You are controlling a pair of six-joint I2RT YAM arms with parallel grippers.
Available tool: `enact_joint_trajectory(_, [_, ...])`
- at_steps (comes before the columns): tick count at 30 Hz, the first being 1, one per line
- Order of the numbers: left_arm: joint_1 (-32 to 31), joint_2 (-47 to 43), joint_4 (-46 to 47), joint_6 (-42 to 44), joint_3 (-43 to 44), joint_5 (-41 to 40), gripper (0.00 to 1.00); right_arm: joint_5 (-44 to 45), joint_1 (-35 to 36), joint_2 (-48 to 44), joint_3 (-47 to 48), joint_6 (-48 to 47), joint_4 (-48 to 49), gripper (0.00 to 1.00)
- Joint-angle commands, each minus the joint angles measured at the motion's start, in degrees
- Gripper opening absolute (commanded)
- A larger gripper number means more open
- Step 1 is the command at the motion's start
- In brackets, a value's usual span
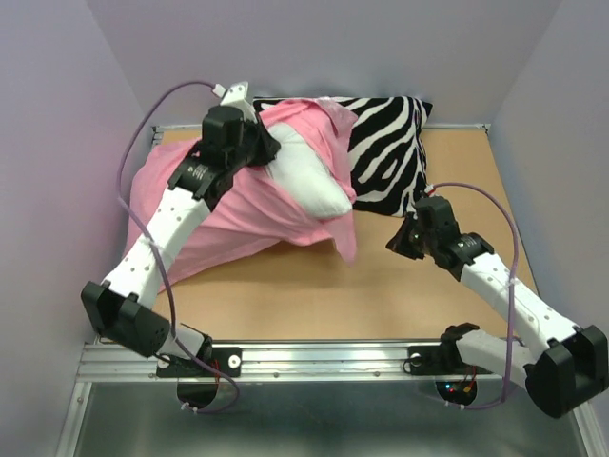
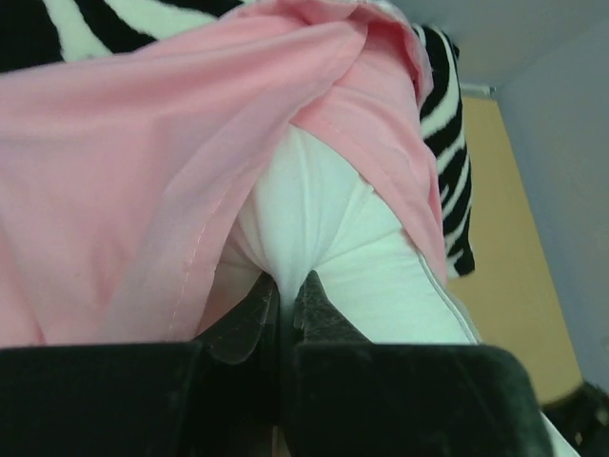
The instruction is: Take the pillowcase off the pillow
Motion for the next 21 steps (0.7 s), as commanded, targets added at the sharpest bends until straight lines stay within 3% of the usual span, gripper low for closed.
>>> enact_joint_trajectory(1, [-6.47, -10.69, 7.99, 0.13, -9.6, -0.85, 0.0, 0.77, -0.2, 2.77, 1.42, -3.11, 6.06, 0.06])
enact_joint_trajectory(6, [-13.14, -18.33, 10.45, -2.51, -21.73, -2.61, 0.0, 0.94, -0.2, -0.21, 9.6, -8.47, 5.45, 0.35])
enact_joint_trajectory(9, [-16.57, -20.19, 11.33, -3.47, -25.7, -5.42, 0.0, -5.28, -0.11, -1.45, 12.23, -10.49, 5.54, 0.61])
enact_joint_trajectory(10, [-17.19, -20.28, 11.51, -3.65, -26.5, -5.94, 0.0, -7.21, 0.07, -1.28, 12.42, -10.93, 5.71, 0.61])
enact_joint_trajectory(13, [-19.21, -20.54, 12.48, -4.09, -28.7, -6.91, 0.0, -8.91, 3.57, -0.57, 12.16, -11.99, 6.07, 0.74])
enact_joint_trajectory(21, [-22.56, -19.49, 14.5, -5.5, -30.55, -8.14, 0.0, 2.07, 15.97, 4.87, 12.5, -11.73, 8.26, 0.82])
